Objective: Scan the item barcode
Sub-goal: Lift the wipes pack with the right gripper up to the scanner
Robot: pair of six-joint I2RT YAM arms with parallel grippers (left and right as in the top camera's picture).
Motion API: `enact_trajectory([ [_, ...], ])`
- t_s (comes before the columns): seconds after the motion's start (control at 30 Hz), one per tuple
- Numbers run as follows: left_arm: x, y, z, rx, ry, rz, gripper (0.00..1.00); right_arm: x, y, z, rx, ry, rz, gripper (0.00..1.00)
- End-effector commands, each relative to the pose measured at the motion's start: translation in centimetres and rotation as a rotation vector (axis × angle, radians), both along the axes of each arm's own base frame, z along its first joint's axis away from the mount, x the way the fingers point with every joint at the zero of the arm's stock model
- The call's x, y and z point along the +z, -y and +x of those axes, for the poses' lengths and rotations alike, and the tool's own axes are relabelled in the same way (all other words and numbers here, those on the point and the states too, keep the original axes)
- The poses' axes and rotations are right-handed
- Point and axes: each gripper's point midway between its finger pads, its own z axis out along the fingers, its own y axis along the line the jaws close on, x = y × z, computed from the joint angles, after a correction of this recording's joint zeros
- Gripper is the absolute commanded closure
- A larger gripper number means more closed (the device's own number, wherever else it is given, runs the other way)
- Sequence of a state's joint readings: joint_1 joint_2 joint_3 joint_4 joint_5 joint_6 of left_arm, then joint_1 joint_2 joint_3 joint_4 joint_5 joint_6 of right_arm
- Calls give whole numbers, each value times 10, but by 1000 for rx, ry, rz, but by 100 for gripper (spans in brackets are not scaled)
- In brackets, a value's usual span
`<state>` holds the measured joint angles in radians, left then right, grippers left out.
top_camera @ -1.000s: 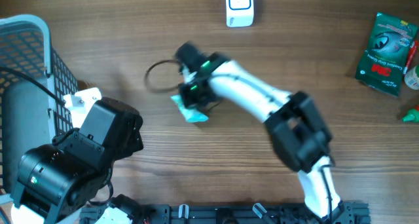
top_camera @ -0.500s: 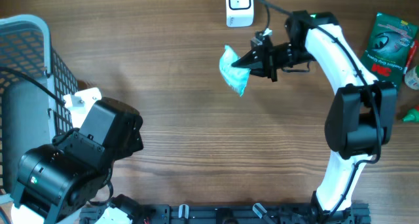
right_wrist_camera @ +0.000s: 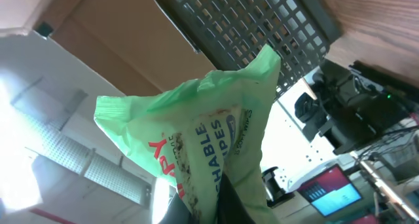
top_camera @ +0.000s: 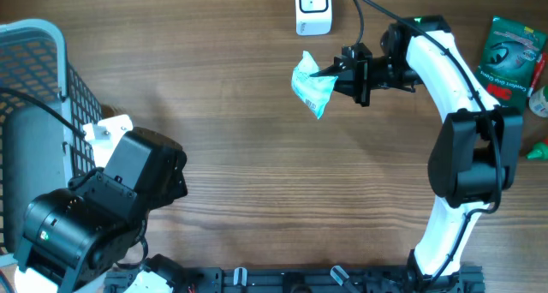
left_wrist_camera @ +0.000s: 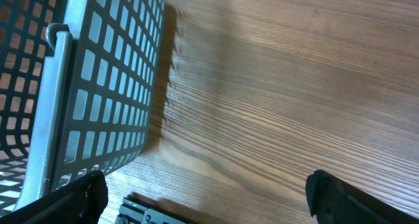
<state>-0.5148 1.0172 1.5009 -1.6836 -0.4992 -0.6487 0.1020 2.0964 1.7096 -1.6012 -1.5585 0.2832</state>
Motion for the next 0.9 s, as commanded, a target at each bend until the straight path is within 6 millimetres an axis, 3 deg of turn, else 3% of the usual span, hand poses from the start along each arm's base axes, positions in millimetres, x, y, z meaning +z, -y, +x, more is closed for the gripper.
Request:
enact_trajectory([
  [0.0,1,-1,0,15,7,-6,0,2,17,3,-28,25,-37,96],
  [0.23,1,-1,0,14,8,-7,0,-79,75,-6,130,289,-483,96],
  [0.33,1,-1,0,14,8,-7,0,-99,96,15,106,373,-621,96],
  [0.47,1,-1,0,14,7,-7,0,-134,148,54,-32,303,-1046,96],
  [0.53,1,-1,0,14,7,-7,0,-132,161,71,-77,371,-1178,96],
  [0.6,1,-1,0,14,7,-7,0,-122,155,88,-116,469,-1189,96],
  [0.73,1,-1,0,14,7,-7,0,-95,131,149,-250,759,-1152,95],
  [0.87,1,-1,0,14,8,-7,0,-51,82,196,-335,1123,-1074,96],
])
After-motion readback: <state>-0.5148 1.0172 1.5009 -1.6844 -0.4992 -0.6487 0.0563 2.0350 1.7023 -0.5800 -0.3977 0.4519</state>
